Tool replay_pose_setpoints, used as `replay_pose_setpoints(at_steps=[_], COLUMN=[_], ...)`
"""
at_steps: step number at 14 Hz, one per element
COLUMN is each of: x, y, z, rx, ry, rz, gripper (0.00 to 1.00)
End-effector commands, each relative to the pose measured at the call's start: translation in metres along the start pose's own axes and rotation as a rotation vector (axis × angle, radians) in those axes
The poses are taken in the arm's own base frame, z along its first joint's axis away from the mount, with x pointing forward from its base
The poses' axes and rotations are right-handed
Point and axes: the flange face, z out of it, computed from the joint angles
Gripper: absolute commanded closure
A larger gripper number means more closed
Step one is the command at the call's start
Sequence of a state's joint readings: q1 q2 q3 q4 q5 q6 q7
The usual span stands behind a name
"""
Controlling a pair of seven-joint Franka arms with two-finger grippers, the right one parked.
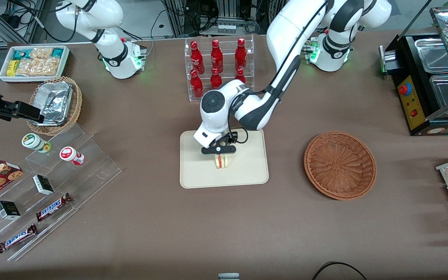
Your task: Place sandwich from basket to tray
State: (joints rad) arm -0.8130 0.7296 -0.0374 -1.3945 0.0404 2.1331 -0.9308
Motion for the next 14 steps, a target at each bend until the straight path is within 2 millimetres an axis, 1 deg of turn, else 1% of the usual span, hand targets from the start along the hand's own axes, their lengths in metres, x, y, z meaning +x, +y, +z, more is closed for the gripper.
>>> replay_pose_setpoints(at_steps=[1,2,3,5,6,7,8,9,12,14], x=[0.020,0.029,0.041,0.044,0.053,0.057,0.056,0.048,0.040,0.044], y=[-0.031,-0.045,-0.065,-0.089,-0.113,-0.135,-0.156,-0.178,-0.252,-0.299], z=[-0.079,-0.104,-0.124,-0.156,-0.172,-0.185,-0.200,-0.210,-0.233,-0.252], rx=[0.010,0.006,0.016,0.036,0.037,0.037,0.035,0.044,0.046,0.048], ry=[0.039,0.042,0.037,0.025,0.026,0.026,0.026,0.016,0.008,0.001], rz=[-0.075,-0.095,-0.117,-0.145,-0.179,-0.203,-0.186,-0.145,-0.081,-0.052], gripper=[0.00,0.00,0.00,0.00,0.00,0.00,0.00,0.00,0.00,0.00])
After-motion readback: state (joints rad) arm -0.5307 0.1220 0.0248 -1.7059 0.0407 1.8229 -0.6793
